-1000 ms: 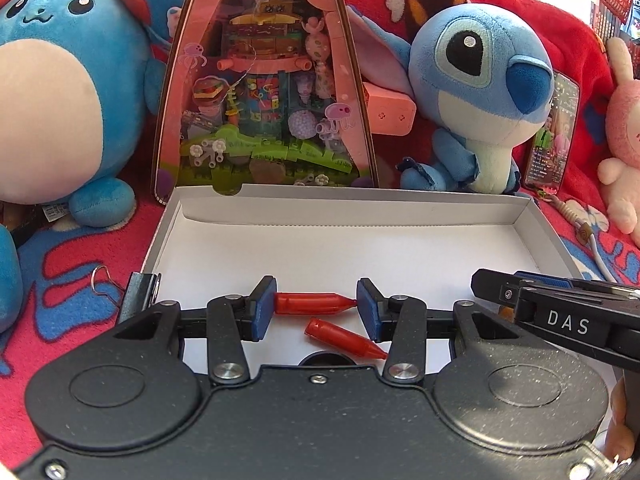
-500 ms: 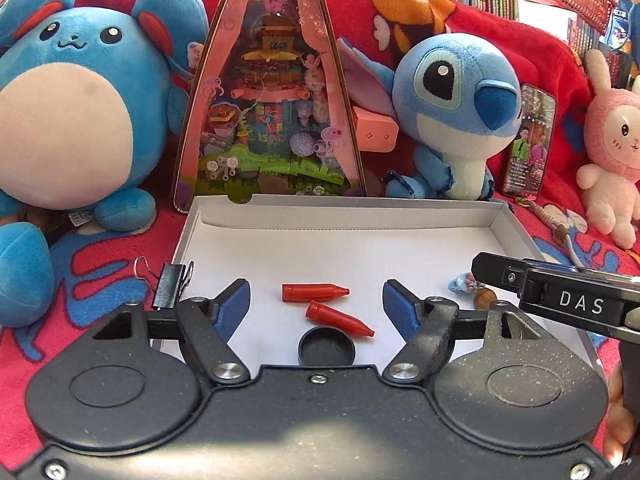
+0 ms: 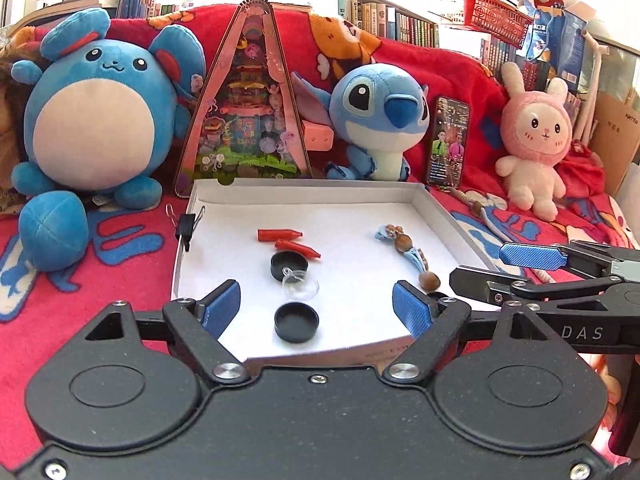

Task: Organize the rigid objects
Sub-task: 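Withdraw both tools from the box toward the black lid and clip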

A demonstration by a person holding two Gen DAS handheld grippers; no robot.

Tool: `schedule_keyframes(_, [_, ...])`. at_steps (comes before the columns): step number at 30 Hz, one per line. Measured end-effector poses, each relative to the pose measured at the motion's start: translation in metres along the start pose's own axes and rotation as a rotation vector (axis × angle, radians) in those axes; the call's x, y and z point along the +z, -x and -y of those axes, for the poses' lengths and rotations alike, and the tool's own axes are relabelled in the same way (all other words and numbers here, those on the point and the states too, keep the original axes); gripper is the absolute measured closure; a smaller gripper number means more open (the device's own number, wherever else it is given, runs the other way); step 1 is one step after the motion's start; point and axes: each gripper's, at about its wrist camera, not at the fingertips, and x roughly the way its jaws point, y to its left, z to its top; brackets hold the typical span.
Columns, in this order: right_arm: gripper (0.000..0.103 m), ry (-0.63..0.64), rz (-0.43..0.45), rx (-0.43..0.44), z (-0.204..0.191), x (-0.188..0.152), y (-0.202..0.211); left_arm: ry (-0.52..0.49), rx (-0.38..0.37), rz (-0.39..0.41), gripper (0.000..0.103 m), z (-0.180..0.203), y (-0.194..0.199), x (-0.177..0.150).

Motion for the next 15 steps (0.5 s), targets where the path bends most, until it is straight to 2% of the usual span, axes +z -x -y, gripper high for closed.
schedule_keyframes(3, [0.015,0.034,-0.006,0.038,-0.004,-0.011,0.016,-0.01,-0.004,-0.003,0.021,0.001,0.016,-0.019])
schedule_keyframes(6, [0.014,0.134,-0.042,0.099,-0.006,-0.022,0.029,-0.036,-0.001,-0.005,0.021,0.003,0.03,-0.034])
schedule_keyframes(15, [0.013,0.281,-0.098,0.188,-0.011,-0.056,0.065,-0.115,-0.048,-0.048,0.021,0.011,0.063,-0.078])
